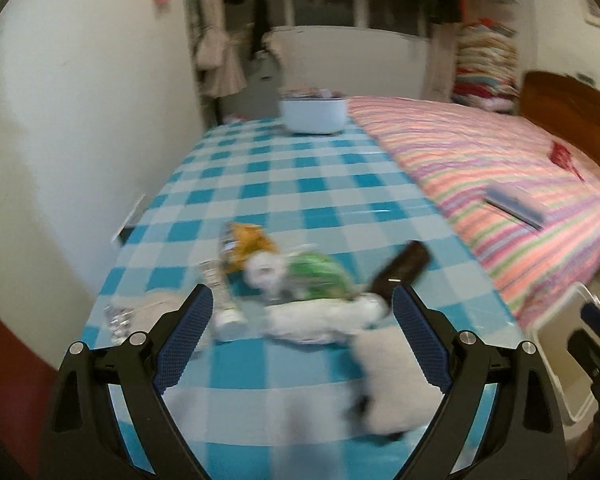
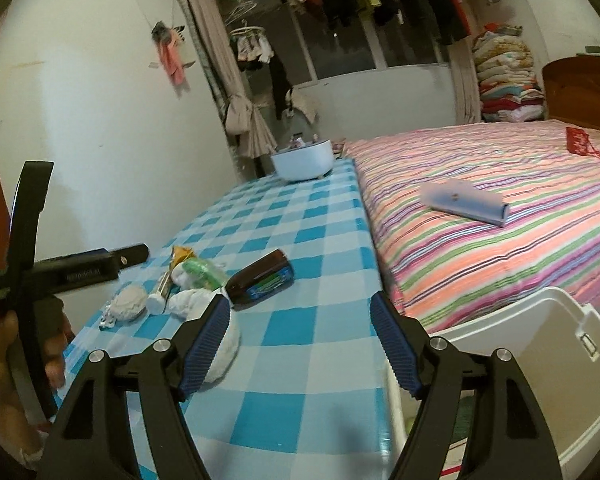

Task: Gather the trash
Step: 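Move both tools back over the table, left tool toward the blister pack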

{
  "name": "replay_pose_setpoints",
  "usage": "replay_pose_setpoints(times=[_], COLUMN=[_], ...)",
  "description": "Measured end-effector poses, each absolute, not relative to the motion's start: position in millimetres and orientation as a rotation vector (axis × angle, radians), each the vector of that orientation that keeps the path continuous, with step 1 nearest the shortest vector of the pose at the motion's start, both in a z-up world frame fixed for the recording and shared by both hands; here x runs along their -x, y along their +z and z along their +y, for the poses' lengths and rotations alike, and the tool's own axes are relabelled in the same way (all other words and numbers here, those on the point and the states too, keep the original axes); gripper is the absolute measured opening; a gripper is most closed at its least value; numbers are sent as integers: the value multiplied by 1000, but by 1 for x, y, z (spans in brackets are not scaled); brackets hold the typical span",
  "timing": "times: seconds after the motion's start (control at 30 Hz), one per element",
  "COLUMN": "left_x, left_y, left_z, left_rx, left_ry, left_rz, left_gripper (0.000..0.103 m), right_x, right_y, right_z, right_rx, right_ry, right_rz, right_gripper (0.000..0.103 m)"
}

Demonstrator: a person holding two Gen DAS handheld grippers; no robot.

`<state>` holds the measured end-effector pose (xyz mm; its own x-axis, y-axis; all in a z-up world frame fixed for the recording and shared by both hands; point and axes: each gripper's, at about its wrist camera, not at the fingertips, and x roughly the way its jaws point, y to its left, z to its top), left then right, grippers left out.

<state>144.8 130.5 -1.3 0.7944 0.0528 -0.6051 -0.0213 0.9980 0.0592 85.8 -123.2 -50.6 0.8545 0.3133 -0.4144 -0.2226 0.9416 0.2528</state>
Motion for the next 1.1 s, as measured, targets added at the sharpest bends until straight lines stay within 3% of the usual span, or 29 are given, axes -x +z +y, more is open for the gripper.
replay_pose_setpoints(times=[0.43,1.1], left_x=[-161,-174], left_y=[-38,-76], left_z=[292,355], left_rx=[269,442], left_ry=[239,330], left_rz=[817,891], left_gripper=[90,87], right_x=[-99,-114], right_y=[-62,-72], right_z=[-86,-62], right_rx=[-163,-147], right_ry=[336,378], right_rz=[513,564], right_gripper=[71,71])
